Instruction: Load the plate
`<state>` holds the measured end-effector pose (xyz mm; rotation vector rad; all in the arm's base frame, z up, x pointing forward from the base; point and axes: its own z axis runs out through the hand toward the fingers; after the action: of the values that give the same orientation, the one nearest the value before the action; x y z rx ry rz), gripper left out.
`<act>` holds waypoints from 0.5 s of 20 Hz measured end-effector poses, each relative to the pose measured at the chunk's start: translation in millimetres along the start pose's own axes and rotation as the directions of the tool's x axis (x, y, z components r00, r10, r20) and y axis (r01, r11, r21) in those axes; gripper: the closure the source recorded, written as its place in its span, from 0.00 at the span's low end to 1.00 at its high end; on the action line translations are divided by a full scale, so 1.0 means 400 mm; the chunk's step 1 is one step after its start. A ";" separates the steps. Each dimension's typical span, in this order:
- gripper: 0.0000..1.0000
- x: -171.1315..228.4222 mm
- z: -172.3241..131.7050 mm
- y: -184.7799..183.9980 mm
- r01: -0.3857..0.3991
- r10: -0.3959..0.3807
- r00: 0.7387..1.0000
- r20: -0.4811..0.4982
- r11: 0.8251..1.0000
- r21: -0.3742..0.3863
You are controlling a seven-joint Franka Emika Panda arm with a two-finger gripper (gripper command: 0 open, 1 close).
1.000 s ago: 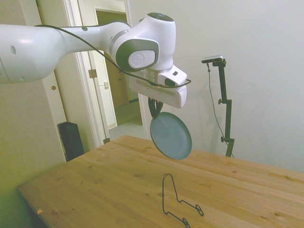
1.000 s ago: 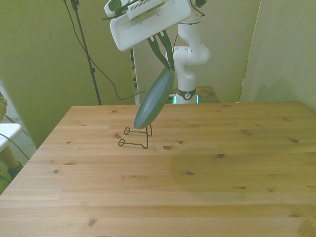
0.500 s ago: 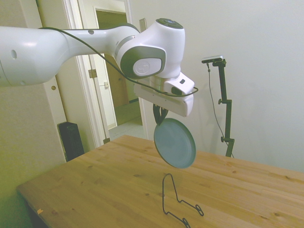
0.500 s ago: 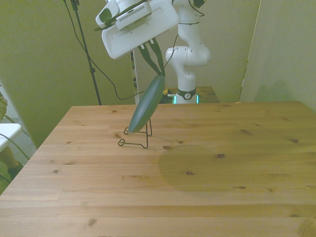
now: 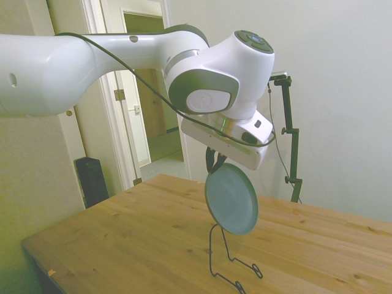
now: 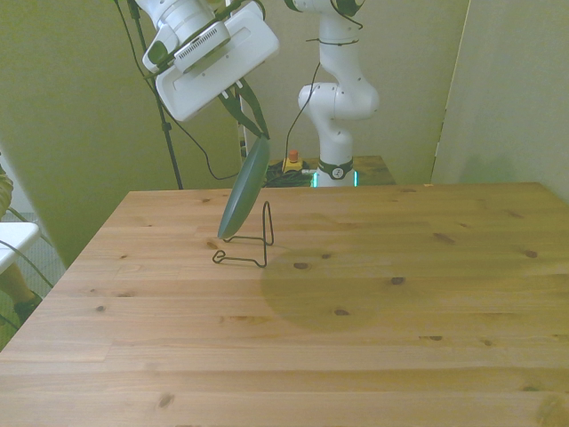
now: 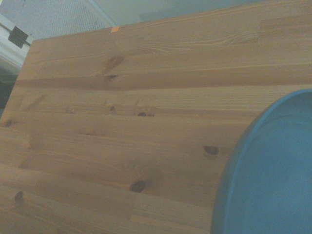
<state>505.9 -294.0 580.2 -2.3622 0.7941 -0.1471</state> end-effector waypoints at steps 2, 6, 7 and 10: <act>1.00 0.002 0.004 0.015 0.006 -0.006 1.000 0.007 1.000 0.004; 1.00 -0.011 0.025 0.074 0.015 -0.016 1.000 0.010 1.000 0.021; 1.00 -0.018 0.029 0.089 0.017 -0.017 1.000 -0.002 0.999 0.029; 1.00 -0.047 0.035 0.115 0.037 -0.035 0.999 -0.033 0.998 0.056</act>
<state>471.6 -304.0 543.2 -2.3265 0.7526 -0.2201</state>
